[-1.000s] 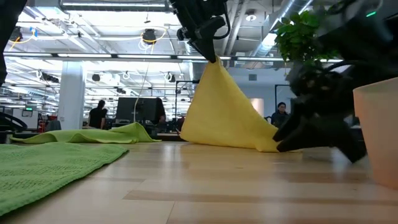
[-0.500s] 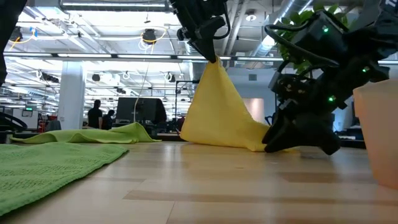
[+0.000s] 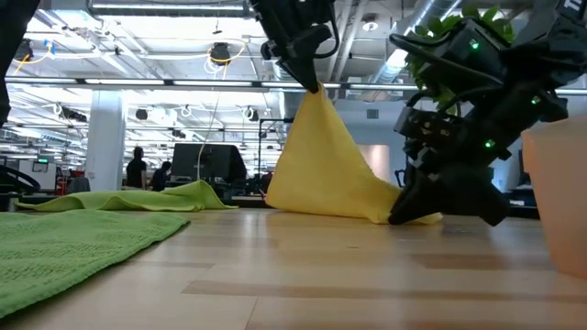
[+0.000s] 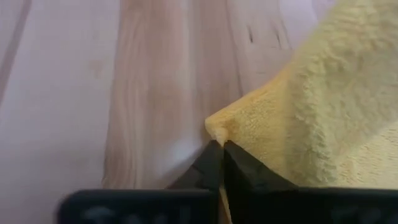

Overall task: Fold microfiber towels
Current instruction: Fold the yellow microfiber towel

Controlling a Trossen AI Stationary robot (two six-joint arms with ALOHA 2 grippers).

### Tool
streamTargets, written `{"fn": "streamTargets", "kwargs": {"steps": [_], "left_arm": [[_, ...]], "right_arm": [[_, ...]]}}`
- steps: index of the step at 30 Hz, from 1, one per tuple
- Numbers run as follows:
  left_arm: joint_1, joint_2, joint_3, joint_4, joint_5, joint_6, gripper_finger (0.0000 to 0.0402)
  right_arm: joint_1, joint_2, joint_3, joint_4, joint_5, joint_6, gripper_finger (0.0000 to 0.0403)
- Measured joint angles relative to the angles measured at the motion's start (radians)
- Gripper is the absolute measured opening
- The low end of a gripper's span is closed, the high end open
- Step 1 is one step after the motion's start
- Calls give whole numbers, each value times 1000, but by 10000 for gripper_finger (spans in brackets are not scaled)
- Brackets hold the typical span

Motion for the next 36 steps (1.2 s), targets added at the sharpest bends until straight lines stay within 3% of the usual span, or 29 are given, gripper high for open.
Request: {"fn": "streamTargets", "kwargs": {"steps": [7, 18, 26, 36], "left_arm": [[0, 0, 0, -103, 10, -66, 0], [-51, 0, -4, -309, 73, -209, 0], [-132, -1, -127, -303, 143, -313, 0], [-233, 0, -279, -213, 238, -498, 0]], "right_arm": [[70, -94, 16, -98, -5, 8, 9], [96, -337, 47, -373, 93, 72, 4], [163, -501, 48, -493, 114, 128, 2], [236, -595, 48, -694, 139, 376, 2]]}}
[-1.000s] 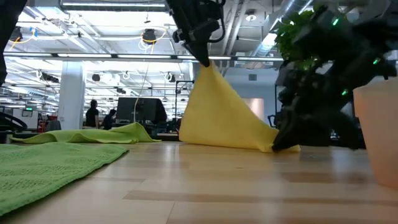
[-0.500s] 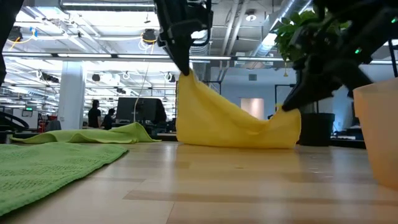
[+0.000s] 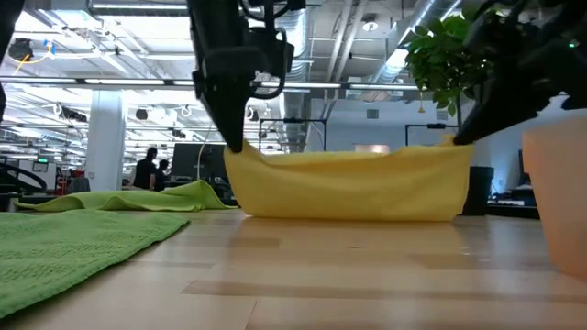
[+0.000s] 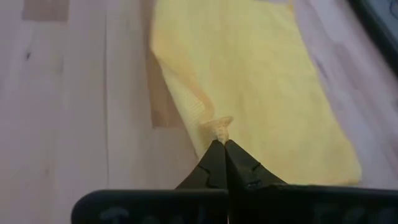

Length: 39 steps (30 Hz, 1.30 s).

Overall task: Fold microfiber towels
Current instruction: Fold the yellow microfiber towel

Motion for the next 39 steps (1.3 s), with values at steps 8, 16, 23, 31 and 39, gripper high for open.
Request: {"fn": "streamTargets", "kwargs": {"steps": [8, 16, 23, 31, 39], "left_arm": [[-27, 0, -78, 133, 11, -40, 0], [8, 2, -78, 179, -203, -126, 0], [60, 60, -77, 200, -273, -165, 0], [113, 94, -77, 216, -336, -168, 0], [164, 94, -77, 228, -367, -175, 0]], "right_arm": [[29, 4, 0, -21, 11, 49, 2], [-45, 43, 0, -47, 135, 64, 2], [-161, 168, 0, -50, 191, 64, 3], [-255, 236, 0, -21, 271, -20, 5], [-333, 259, 0, 19, 271, -90, 5]]}}
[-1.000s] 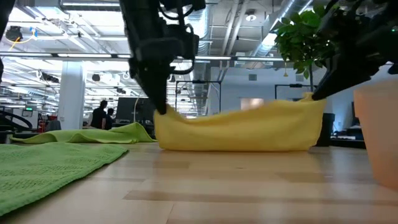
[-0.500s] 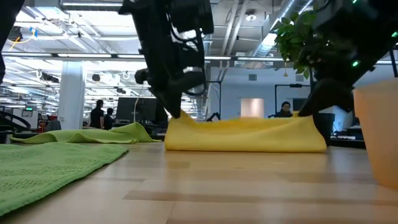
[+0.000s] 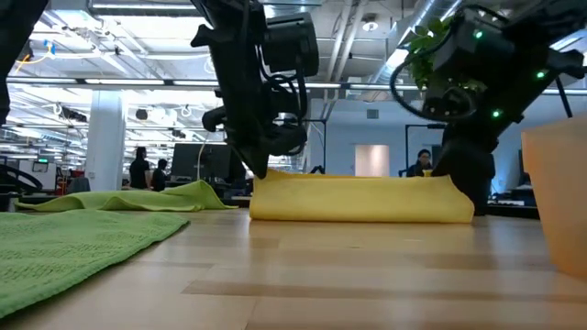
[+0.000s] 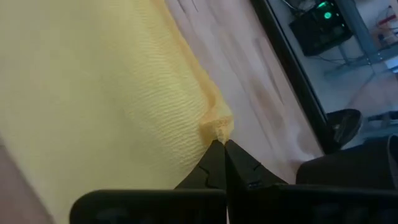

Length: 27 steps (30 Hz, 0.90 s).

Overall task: Fold microfiber towels
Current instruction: Fold the yellow microfiber towel

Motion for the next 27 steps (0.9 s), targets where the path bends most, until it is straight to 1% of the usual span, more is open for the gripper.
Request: {"fn": "streamTargets", "kwargs": {"steps": [8, 12, 15, 19, 24, 27], "left_arm": [[44, 0, 0, 9, -6, 17, 0], [59, 0, 0, 45, -22, 32, 0], [74, 0, 0, 64, -1, 54, 0], [86, 0, 0, 75, -5, 46, 0], [98, 0, 0, 76, 36, 35, 1], [104, 0, 0, 76, 39, 8, 12]], "right_arm": [[-65, 68, 0, 43, 14, -48, 6], [-87, 91, 0, 55, 19, -72, 6], [-103, 92, 0, 55, 19, -72, 6], [-120, 89, 0, 55, 15, -72, 8], [-127, 90, 0, 52, 8, -73, 31], [-128, 90, 0, 51, -13, -72, 49]]}}
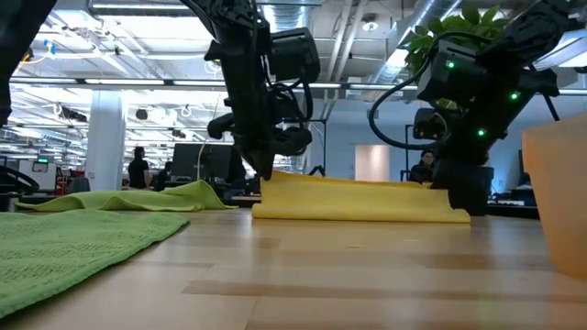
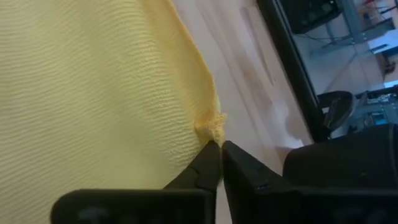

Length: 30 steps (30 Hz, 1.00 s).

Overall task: Fold microfiber towels
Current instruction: Fold the yellow microfiber towel

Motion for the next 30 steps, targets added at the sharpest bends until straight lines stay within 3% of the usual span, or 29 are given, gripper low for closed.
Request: {"fn": "streamTargets", "kwargs": {"steps": [7, 14, 17, 21, 26, 30], "left_arm": [[16, 0, 0, -2, 2, 42, 78], [30, 0, 0, -1, 6, 76, 142], [25, -8, 0, -5, 57, 155, 153], [-17, -9, 1, -19, 134, 323, 155], [-88, -3, 0, -46, 171, 504, 153], [-133, -1, 0, -41, 201, 642, 153]], "right_arm": [[2, 0, 0, 0, -19, 0, 98], [-6, 0, 10, -17, -18, 18, 181], [-5, -19, 54, -65, -28, 59, 209], [15, -73, 128, -157, -136, 97, 229], [70, -169, 170, -177, -301, 114, 232], [137, -242, 173, -179, -316, 114, 229]]}}
